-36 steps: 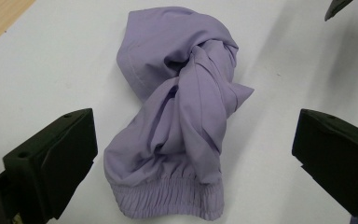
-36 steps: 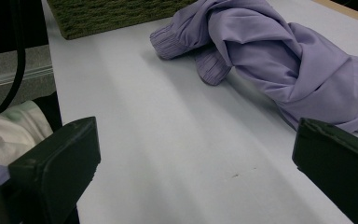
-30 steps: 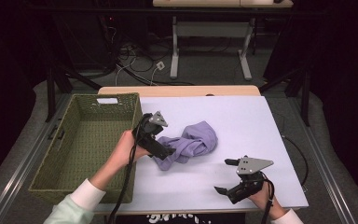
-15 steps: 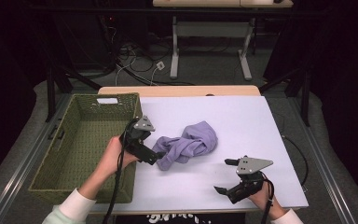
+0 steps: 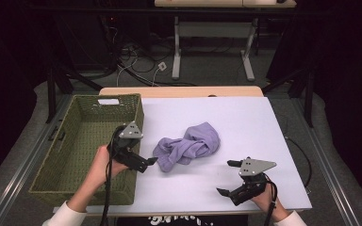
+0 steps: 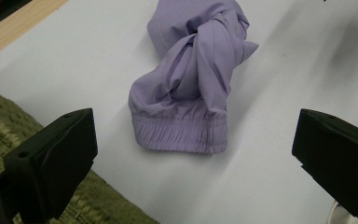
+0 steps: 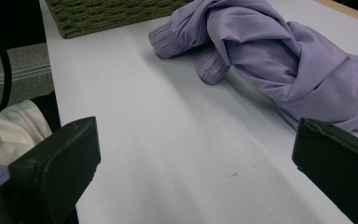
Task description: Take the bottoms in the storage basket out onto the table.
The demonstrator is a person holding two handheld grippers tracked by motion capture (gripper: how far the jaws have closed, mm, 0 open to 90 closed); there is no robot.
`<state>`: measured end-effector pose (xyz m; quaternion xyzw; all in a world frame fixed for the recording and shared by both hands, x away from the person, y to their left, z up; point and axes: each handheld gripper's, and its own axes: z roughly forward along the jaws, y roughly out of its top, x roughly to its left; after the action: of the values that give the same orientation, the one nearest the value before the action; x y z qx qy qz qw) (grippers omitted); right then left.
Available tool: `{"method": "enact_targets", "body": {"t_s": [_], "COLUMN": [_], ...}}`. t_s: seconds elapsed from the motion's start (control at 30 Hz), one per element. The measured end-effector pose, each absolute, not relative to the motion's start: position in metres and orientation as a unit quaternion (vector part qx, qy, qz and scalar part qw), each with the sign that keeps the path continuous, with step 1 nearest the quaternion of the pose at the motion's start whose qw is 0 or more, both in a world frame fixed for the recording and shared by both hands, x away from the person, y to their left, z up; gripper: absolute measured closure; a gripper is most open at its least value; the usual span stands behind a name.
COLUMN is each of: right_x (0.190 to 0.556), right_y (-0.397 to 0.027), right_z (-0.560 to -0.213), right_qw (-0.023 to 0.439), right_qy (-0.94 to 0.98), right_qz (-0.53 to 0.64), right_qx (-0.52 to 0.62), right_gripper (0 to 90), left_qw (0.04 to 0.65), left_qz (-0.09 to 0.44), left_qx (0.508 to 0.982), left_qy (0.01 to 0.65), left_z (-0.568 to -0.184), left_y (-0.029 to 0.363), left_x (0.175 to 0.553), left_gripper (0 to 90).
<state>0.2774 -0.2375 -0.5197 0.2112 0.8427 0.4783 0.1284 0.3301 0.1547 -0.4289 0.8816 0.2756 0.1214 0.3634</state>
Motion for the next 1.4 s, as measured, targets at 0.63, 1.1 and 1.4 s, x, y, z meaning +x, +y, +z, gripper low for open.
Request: {"method": "enact_targets", "body": {"t_s": [0.63, 1.1, 1.4], "right_x": [0.277, 0.277, 0.277], "right_y": [-0.237, -0.237, -0.237], "right_z": [-0.52, -0.52, -0.521], "right_qw": [0.127, 0.127, 0.128], "right_qy": [0.843, 0.844, 0.843], "right_qz": [0.477, 0.476, 0.477], "right_qx": [0.213, 0.213, 0.213], "right_gripper": [0.6, 0.6, 0.6], "left_qw": [0.377, 0.386, 0.396], "left_qz": [0.138, 0.14, 0.144], "left_qx": [0.864, 0.857, 0.849], "left_qy": [0.303, 0.312, 0.319], "left_z": [-0.439, -0.445, -0.45], "left_y": [0.189, 0.202, 0.211], "left_x": [0.31, 0.297, 0.287], "left_gripper": [0.2, 0.2, 0.2]}}
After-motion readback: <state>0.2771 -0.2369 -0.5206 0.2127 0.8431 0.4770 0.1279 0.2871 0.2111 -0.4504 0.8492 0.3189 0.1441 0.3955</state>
